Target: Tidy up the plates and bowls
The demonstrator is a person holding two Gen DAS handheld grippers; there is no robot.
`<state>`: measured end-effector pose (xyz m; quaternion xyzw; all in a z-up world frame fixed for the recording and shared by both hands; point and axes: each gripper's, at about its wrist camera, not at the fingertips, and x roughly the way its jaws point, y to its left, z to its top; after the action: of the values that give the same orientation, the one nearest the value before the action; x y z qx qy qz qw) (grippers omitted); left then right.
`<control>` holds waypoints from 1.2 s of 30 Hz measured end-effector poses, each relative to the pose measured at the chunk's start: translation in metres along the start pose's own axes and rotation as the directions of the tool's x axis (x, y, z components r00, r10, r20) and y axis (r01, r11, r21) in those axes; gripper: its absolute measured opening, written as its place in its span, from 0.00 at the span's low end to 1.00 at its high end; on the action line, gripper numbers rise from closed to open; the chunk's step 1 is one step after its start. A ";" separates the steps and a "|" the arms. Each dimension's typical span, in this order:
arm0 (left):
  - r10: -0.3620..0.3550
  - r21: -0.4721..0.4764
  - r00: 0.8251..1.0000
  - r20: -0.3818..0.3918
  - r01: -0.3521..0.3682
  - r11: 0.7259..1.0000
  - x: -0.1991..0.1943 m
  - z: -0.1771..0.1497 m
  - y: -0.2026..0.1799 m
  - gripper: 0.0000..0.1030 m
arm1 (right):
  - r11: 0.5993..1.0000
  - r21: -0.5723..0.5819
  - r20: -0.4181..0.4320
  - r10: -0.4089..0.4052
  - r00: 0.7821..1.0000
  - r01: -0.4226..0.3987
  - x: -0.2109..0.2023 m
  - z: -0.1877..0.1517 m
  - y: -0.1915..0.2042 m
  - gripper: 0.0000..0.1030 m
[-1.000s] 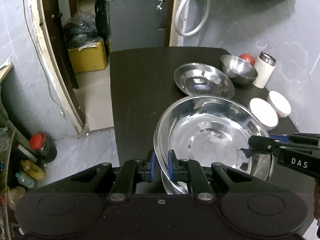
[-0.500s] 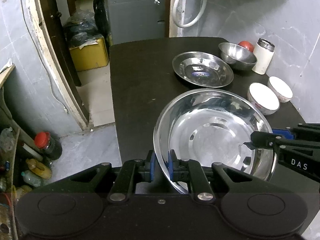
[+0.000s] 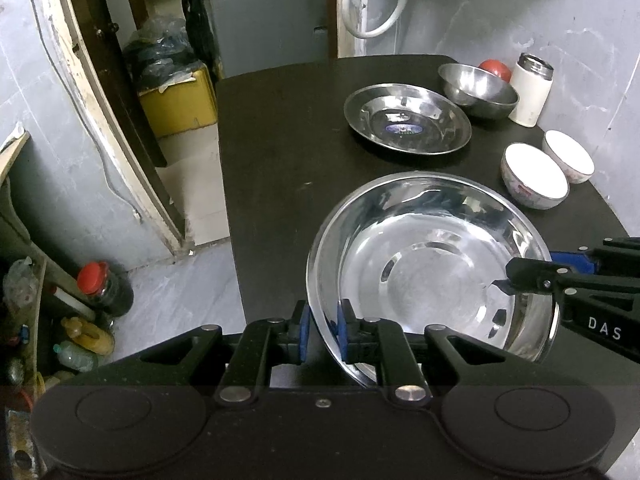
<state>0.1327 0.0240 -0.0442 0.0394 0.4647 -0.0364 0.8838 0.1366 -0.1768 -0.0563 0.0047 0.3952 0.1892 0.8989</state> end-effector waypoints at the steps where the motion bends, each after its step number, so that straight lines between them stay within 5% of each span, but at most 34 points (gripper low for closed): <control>1: 0.001 0.002 1.000 -0.002 -0.001 1.000 0.001 0.000 0.000 0.15 | 1.000 0.000 -0.001 -0.001 1.000 0.001 0.001 0.000 0.000 0.19; 29: -0.007 0.087 1.000 -0.007 0.007 0.996 0.010 0.003 -0.017 0.18 | 0.999 -0.017 -0.024 -0.033 0.999 0.032 0.006 -0.008 0.003 0.26; 33: -0.004 0.085 1.000 0.000 0.004 0.996 0.009 0.002 -0.016 0.25 | 0.999 -0.009 -0.021 -0.041 0.999 0.041 0.003 -0.011 0.001 0.34; 36: 0.006 0.085 1.000 0.013 -0.008 0.996 0.006 0.003 -0.014 0.43 | 0.999 0.004 -0.014 -0.048 0.999 0.048 0.002 -0.013 -0.001 0.47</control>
<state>0.1367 0.0101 -0.0478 0.0782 0.4567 -0.0532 0.8846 0.1289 -0.1790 -0.0664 -0.0043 0.4021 0.1668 0.9003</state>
